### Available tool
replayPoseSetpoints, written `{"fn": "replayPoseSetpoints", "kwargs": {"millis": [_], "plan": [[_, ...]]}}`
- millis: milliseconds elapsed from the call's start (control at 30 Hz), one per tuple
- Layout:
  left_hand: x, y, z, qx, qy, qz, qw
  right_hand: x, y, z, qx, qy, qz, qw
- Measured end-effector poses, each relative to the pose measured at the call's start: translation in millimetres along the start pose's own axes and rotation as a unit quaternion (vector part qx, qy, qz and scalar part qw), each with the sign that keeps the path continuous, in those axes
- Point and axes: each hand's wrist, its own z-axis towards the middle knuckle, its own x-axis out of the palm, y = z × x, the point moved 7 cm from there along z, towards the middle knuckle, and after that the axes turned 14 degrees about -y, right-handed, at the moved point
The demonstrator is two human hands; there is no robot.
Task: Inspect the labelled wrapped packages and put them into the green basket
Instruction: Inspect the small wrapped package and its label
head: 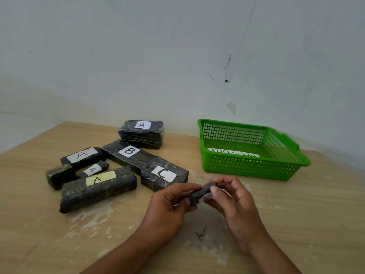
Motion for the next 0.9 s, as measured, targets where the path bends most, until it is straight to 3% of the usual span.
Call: {"fn": "replayPoseSetpoints", "kwargs": {"millis": [467,900], "plan": [[-11.0,-7.9,-3.4,-0.016,-0.044,0.021,0.999,2.2,0.5,-4.8,-0.034,0.015,-0.028,0.999],[-5.5,-3.9,-2.4,-0.049,-0.02,-0.084,0.995,5.9,1.4,-8.3,-0.04,0.059,0.007,0.997]]}}
